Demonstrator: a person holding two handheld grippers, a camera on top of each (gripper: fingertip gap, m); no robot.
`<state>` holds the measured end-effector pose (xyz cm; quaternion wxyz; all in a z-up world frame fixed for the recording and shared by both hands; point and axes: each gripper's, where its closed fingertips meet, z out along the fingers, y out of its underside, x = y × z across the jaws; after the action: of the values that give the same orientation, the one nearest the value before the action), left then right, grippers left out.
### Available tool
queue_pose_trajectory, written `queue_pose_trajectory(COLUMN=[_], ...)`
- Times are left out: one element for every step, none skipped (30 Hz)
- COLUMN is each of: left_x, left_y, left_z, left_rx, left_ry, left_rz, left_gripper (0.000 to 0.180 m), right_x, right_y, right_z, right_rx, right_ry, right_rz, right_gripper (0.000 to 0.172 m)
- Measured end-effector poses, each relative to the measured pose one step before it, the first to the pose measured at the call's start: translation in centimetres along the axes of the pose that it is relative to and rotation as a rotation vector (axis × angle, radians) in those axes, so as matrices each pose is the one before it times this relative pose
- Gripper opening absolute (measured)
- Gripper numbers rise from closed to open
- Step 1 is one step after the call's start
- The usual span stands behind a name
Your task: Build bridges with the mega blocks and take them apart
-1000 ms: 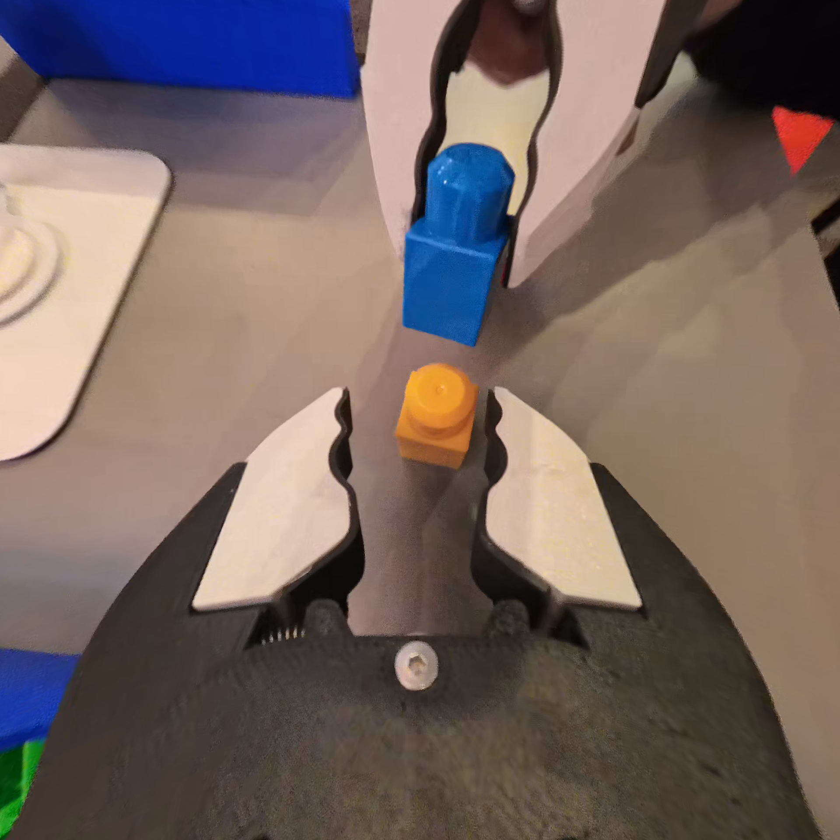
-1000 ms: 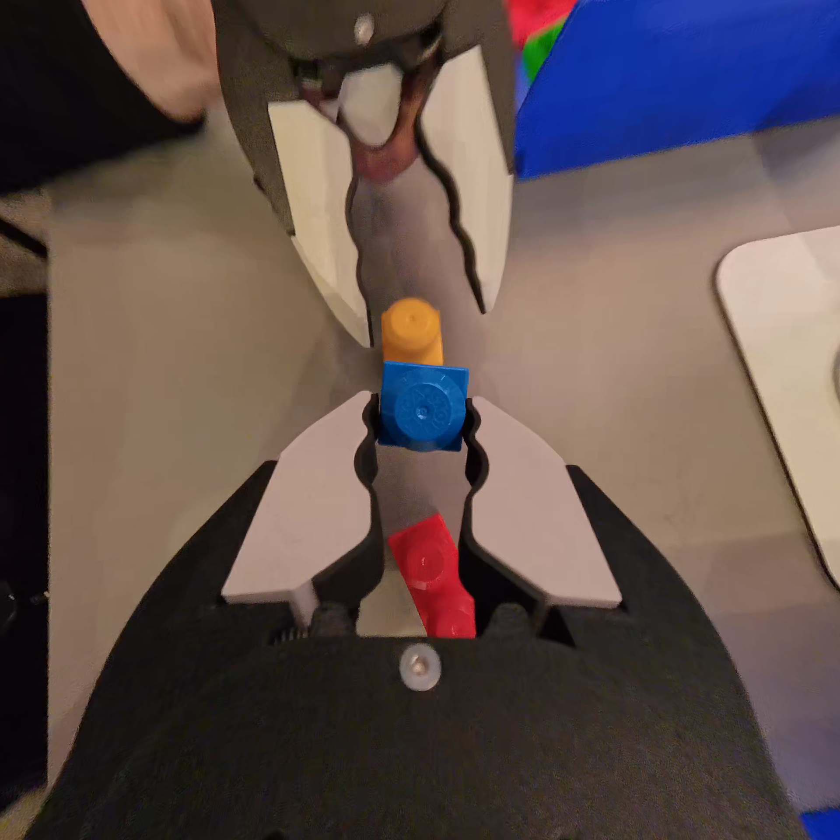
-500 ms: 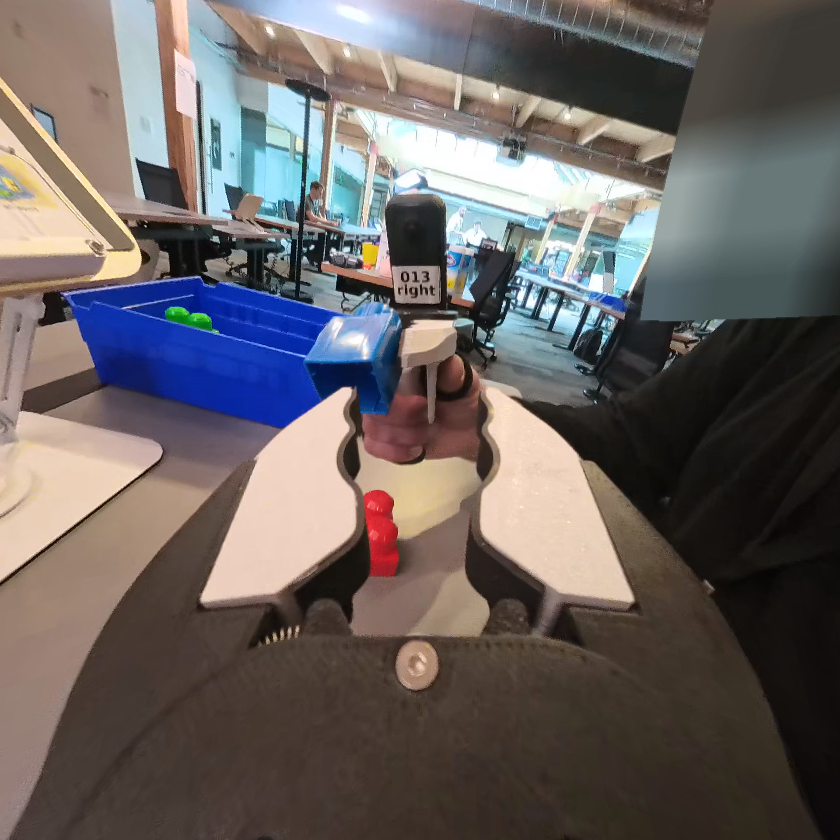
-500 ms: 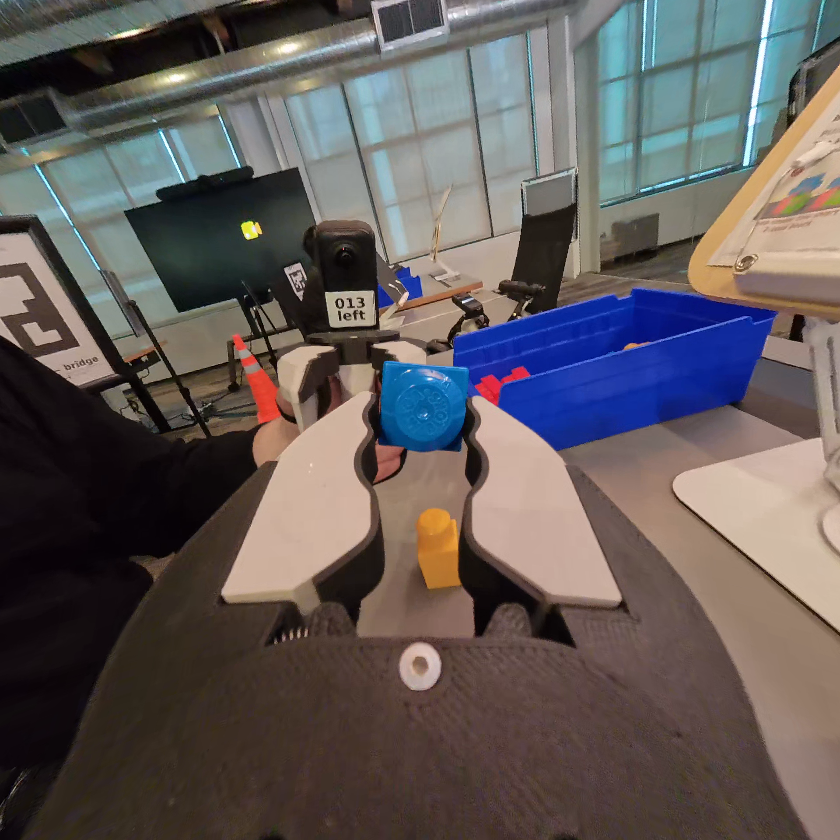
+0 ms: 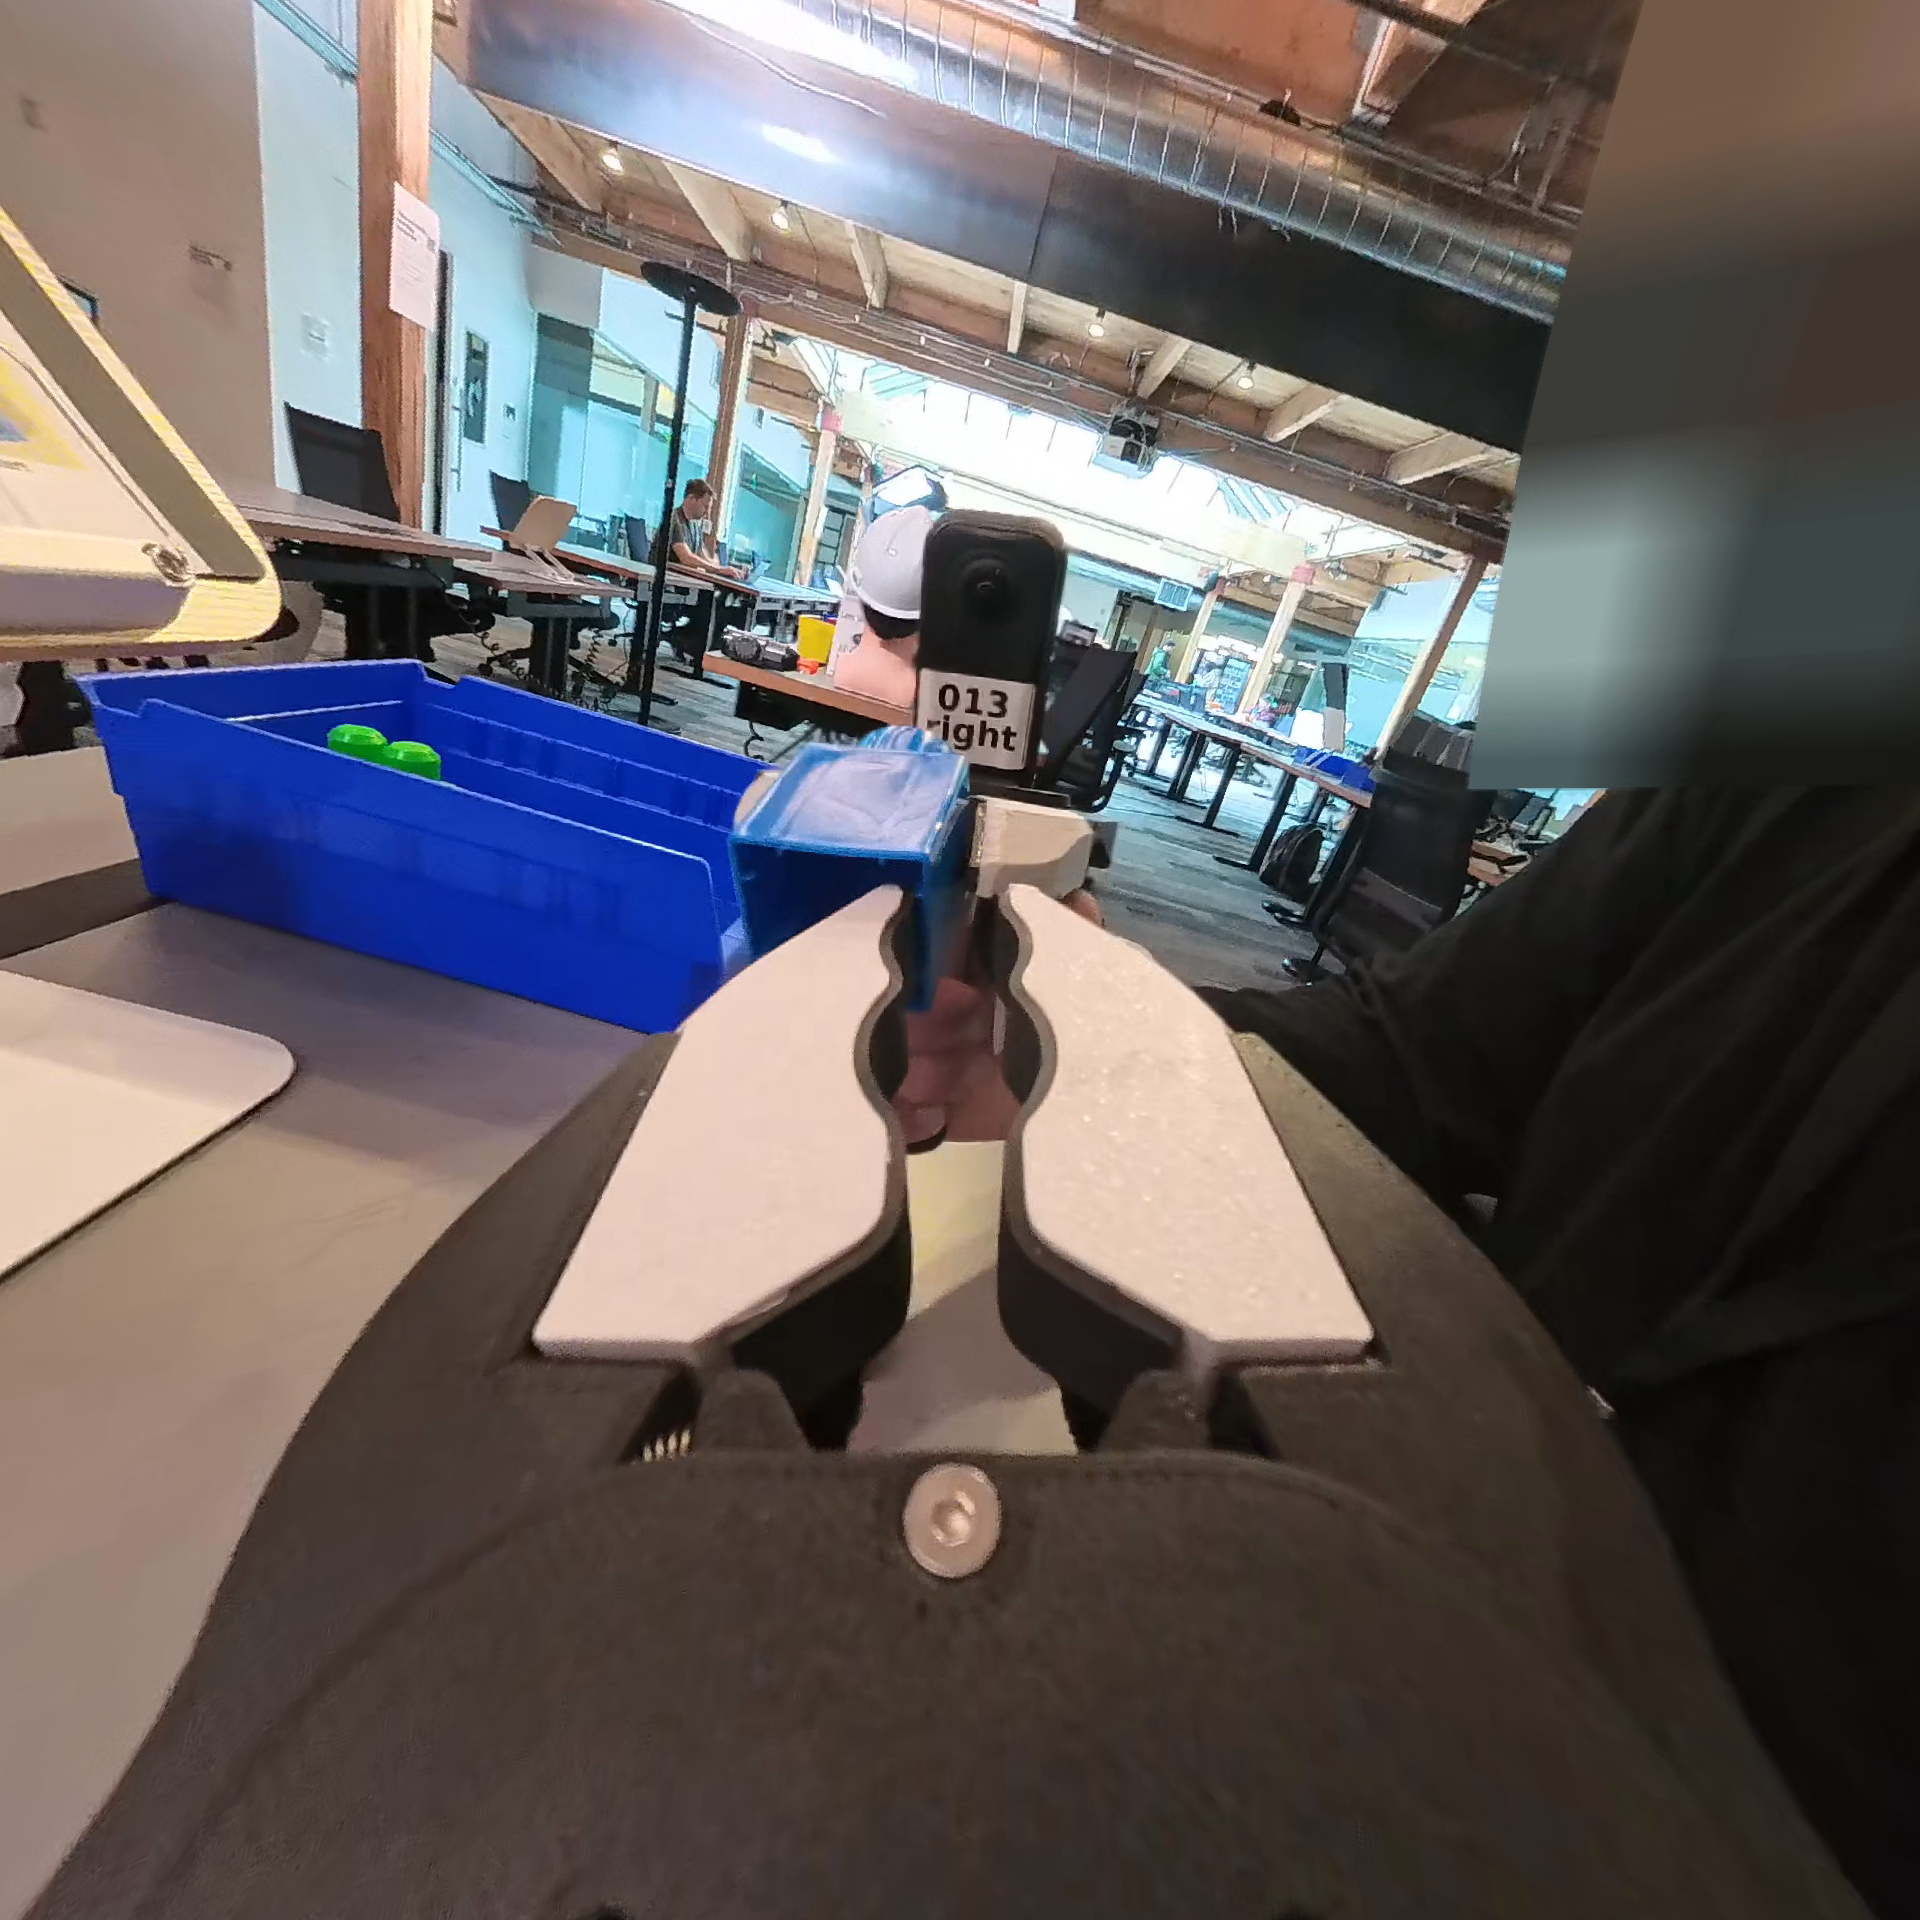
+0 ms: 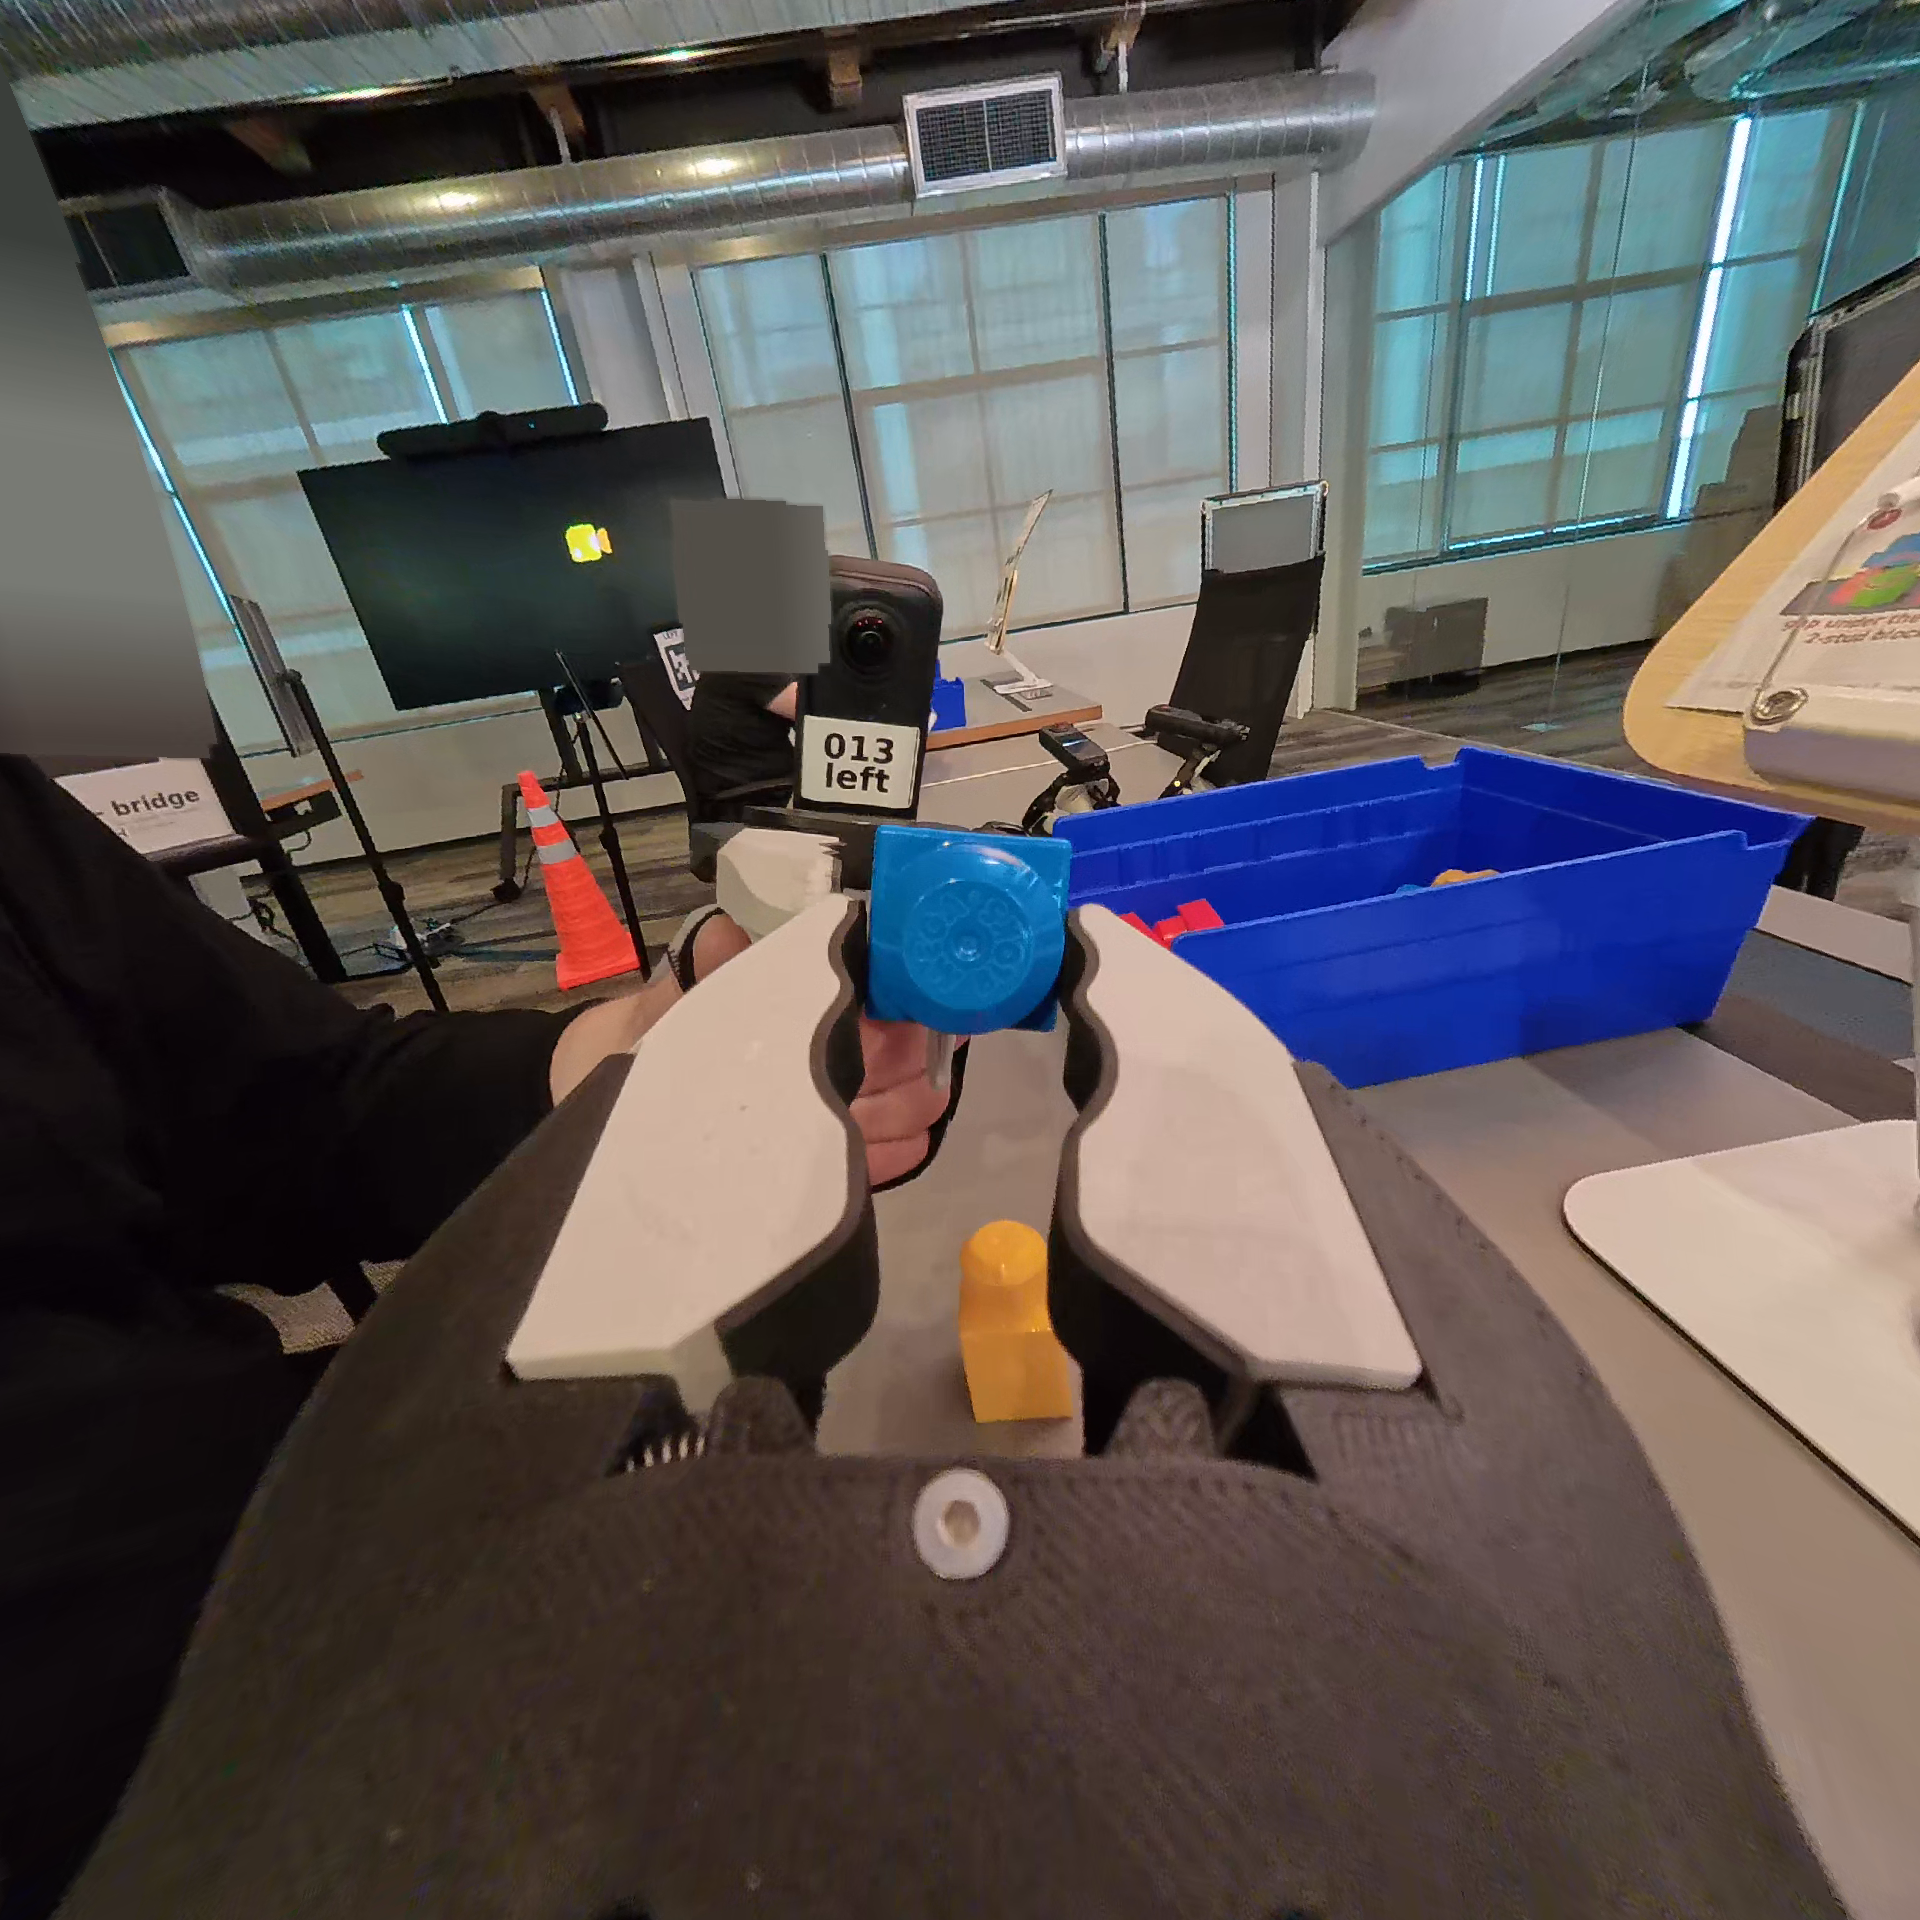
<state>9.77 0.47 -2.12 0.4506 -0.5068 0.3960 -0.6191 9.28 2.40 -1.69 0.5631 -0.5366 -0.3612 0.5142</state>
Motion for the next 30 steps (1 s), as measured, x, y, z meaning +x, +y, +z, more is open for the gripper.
queue_pose_trajectory(left_x=[-0.062,0.053,0.176,0.129,0.080,0.125,0.163,0.025,-0.162,-0.101,-0.096,-0.194,-0.165,-0.013,-0.177,-0.213,-0.255,-0.282,-0.162,-0.142,-0.070,0.137,0.256,0.073,0.060,0.125,0.254,0.287,0.435,0.353], left_y=[0.019,-0.005,-0.039,0.024,0.073,0.083,-0.072,-0.095,-0.058,-0.057,-0.144,-0.295,-0.302,-0.264,-0.117,-0.068,-0.026,-0.094,-0.113,-0.084,-0.093,-0.055,0.037,0.072,0.015,-0.012,-0.058,-0.069,-0.027,0.057], left_z=[0.022,0.022,0.050,0.078,0.092,0.074,0.020,-0.045,-0.098,-0.142,-0.153,-0.188,-0.159,-0.120,-0.057,-0.017,-0.001,-0.007,0.016,0.035,0.040,0.059,0.075,0.065,-0.004,-0.031,-0.041,-0.014,0.046,0.118], left_rx=[-0.0030,-0.0002,0.0031,-0.0023,-0.0055,-0.0049,0.0049,0.0049,0.0028,0.0037,0.0076,0.0175,0.0188,0.0155,0.0052,0.0032,0.0005,0.0062,0.0079,0.0045,0.0032,-0.0006,-0.0064,-0.0074,-0.0021,-0.0005,0.0024,0.0017,-0.0015,-0.0066], left_ry=[-0.0095,0.0025,0.0128,0.0076,0.0010,0.0043,0.0090,0.0016,-0.0076,-0.0022,-0.0014,-0.0113,-0.0085,0.0029,-0.0120,-0.0204,-0.0238,-0.0223,-0.0120,-0.0141,-0.0116,0.0056,0.0150,0.0020,0.0011,0.0092,0.0207,0.0233,0.0287,0.0198], left_rz=[0.0094,0.0017,-0.0031,-0.0001,0.0057,0.0061,0.0012,-0.0044,-0.0023,0.0002,-0.0034,-0.0018,-0.0005,-0.0029,0.0007,0.0113,0.0106,0.0034,0.0009,0.0083,0.0095,0.0057,0.0017,-0.0001,0.0027,-0.0019,-0.0105,-0.0139,-0.0068,-0.0009], left_gripper=[0.013,0.013,0.015,0.016,0.017,0.017,0.020,0.024,0.029,0.031,0.033,0.034,0.034,0.034,0.033,0.033,0.033,0.032,0.030,0.030,0.029,0.029,0.030,0.032,0.034,0.036,0.037,0.038,0.039,0.039], right_x=[0.041,-0.006,-0.054,-0.046,-0.059,-0.070,-0.050,-0.095,-0.065,0.067,-0.014,-0.247,-0.137,0.091,-0.105,-0.270,-0.253,-0.194,-0.169,-0.117,-0.061,-0.031,-0.009,0.050,0.101,0.139,0.149,0.174,0.265,0.263], right_y=[0.016,-0.025,-0.055,0.013,0.036,-0.023,-0.108,-0.193,-0.264,-0.358,-0.363,-0.307,-0.209,-0.212,-0.078,-0.028,-0.011,0.065,0.217,0.198,0.135,0.090,0.004,-0.052,-0.134,-0.131,-0.165,-0.138,-0.021,0.004], right_z=[-0.021,-0.030,-0.010,0.032,0.043,0.011,-0.049,-0.116,-0.196,-0.288,-0.338,-0.279,-0.250,-0.255,-0.162,-0.051,0.033,0.106,0.178,0.199,0.170,0.113,0.044,-0.028,-0.099,-0.137,-0.165,-0.144,-0.104,-0.058], right_rx=[0.0005,0.0038,0.0054,0.0007,-0.0020,0.0019,0.0091,0.0151,0.0201,0.0265,0.0258,0.0218,0.0148,0.0183,0.0082,0.0033,0.0029,-0.0014,-0.0110,-0.0097,-0.0041,-0.0009,0.0031,0.0052,0.0079,0.0074,0.0101,0.0092,0.0017,0.0004], right_ry=[-0.0024,-0.0033,-0.0021,-0.0004,-0.0010,-0.0042,-0.0063,-0.0158,-0.0202,-0.0134,-0.0221,-0.0438,-0.0343,-0.0065,-0.0171,-0.0286,-0.0212,-0.0115,-0.0091,-0.0059,-0.0026,-0.0025,-0.0020,0.0015,0.0046,0.0063,0.0055,0.0080,0.0160,0.0174], right_rz=[0.0040,0.0016,0.0011,-0.0007,-0.0025,0.0008,0.0052,0.0147,0.0242,0.0222,0.0250,0.0338,0.0380,0.0121,0.0079,0.0164,0.0081,-0.0026,-0.0020,-0.0017,-0.0014,0.0017,0.0023,0.0020,0.0001,0.0023,0.0041,0.0031,-0.0017,-0.0058], right_gripper=[0.036,0.036,0.036,0.036,0.036,0.036,0.036,0.036,0.036,0.036,0.036,0.036,0.036,0.036,0.036,0.036,0.036,0.036,0.036,0.036,0.036,0.036,0.036,0.036,0.036,0.036,0.036,0.036,0.036,0.036])
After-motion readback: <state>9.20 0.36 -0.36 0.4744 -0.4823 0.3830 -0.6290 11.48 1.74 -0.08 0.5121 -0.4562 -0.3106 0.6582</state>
